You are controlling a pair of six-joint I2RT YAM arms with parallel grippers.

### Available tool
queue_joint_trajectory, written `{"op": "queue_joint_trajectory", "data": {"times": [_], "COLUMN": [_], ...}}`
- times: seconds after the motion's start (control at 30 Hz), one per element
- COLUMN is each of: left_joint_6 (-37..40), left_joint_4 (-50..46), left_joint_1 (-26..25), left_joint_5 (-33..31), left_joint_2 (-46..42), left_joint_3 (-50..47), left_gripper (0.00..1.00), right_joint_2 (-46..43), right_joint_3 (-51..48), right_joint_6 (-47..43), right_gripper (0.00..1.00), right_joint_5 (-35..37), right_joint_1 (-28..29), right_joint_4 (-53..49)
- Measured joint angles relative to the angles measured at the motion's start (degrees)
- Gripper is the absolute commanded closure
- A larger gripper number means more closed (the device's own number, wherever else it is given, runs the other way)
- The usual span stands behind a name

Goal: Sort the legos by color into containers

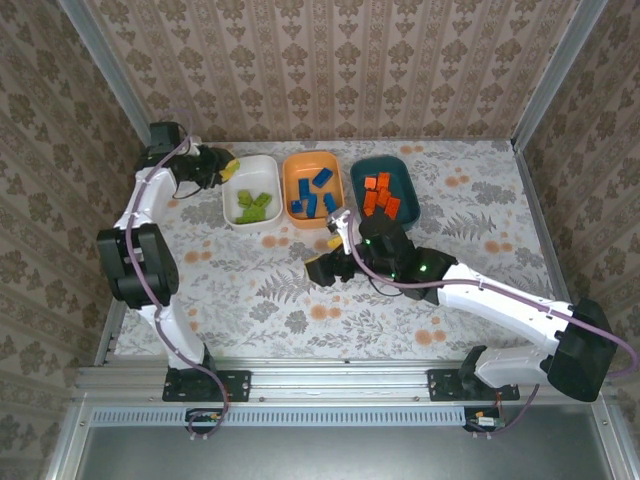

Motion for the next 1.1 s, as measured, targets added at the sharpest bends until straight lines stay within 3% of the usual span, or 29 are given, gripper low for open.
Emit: {"op": "queue_joint_trajectory", "data": {"times": [0.67,1.1], "left_joint_6": [7.80,12.94], "left_joint_4": [-12.09,-19.85], "left_joint_1": [-2.51,-4.61], "left_joint_5": [-7.43,-12.09], "left_joint_2": [16.06,20.87], "left_joint_3": [16.87,24.04], "left_gripper": [0.78,0.77], "right_joint_2": [-0.04,-1.73], "right_joint_3": [0.00,-0.24], "right_joint_6": [0.33,0.37], "right_gripper": [0.14,0.14], "right_joint_5": [6.69,8.17], "right_joint_1": [3.06,3.06], "right_joint_4": [-3.41,-4.33]}}
